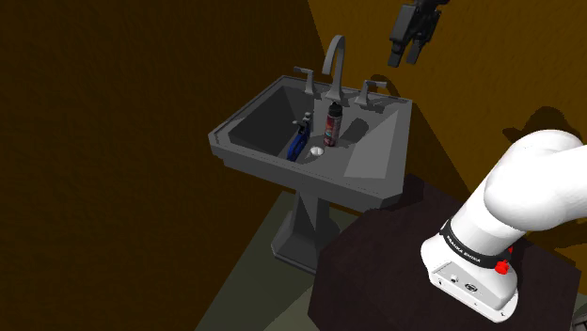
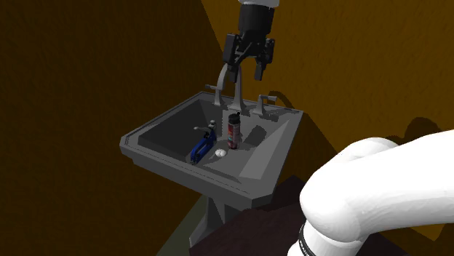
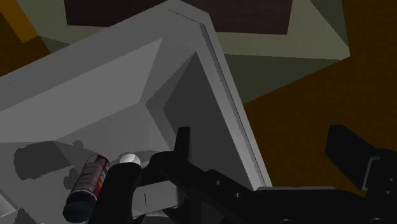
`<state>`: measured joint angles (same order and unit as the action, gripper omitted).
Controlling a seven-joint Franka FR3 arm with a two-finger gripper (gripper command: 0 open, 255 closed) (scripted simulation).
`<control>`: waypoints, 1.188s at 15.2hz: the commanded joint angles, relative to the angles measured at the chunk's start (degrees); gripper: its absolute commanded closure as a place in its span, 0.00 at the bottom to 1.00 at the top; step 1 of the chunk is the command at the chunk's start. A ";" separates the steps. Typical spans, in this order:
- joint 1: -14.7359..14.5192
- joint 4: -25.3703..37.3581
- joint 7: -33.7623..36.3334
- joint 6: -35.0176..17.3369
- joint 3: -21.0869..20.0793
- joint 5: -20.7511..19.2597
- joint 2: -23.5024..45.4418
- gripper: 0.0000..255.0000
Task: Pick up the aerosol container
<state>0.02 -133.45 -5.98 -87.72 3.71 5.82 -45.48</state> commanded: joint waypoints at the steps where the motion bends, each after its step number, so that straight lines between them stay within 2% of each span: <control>1: 0.00 0.00 0.00 0.00 0.00 0.00 0.00 0.00; 10: 1.02 -3.43 -8.54 -15.09 5.51 -3.63 11.61 0.00; 18: 1.18 -1.04 -16.18 -27.45 10.35 -3.99 26.18 0.00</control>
<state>1.17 -134.72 -21.15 -113.57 13.49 1.78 -21.02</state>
